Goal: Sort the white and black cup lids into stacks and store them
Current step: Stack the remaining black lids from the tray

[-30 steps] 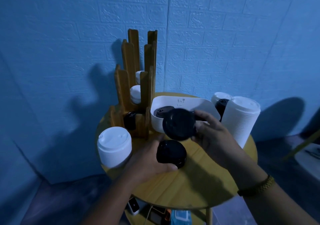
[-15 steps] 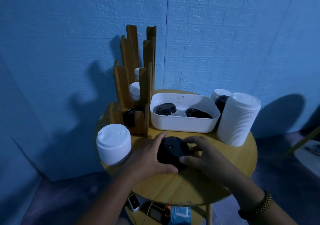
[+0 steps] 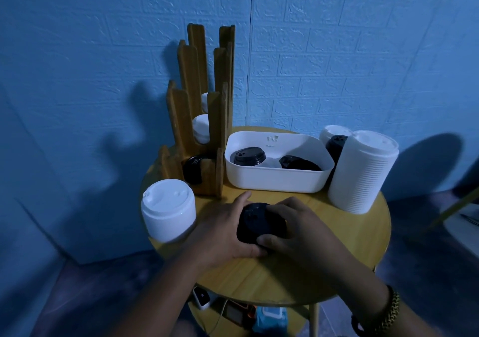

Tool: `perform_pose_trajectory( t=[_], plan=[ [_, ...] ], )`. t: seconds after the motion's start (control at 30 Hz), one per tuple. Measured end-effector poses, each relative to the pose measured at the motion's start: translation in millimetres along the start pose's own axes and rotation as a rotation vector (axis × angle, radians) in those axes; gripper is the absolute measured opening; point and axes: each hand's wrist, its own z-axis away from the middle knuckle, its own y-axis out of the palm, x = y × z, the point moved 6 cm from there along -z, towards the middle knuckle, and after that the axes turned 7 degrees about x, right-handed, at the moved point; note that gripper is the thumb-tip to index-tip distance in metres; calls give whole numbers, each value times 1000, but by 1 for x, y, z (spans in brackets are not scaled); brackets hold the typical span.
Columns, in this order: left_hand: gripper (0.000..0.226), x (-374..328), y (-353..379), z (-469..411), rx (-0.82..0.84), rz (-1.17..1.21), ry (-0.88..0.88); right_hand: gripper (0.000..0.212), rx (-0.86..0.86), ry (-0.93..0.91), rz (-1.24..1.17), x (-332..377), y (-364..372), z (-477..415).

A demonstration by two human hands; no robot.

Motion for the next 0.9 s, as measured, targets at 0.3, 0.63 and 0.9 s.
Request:
perform_pose_trajectory(
  t=[0.3, 0.63, 0.9],
  plan=[
    [94, -8, -1, 2, -3, -90, 37, 77, -38, -5, 30, 0, 7, 6],
    [81, 0, -1, -2, -3, -6, 11, 52, -50, -60, -17, -9, 3, 1],
    [73, 5, -4, -7, -149, 46, -37, 32, -176, -155, 81, 20, -29, -33]
  ],
)
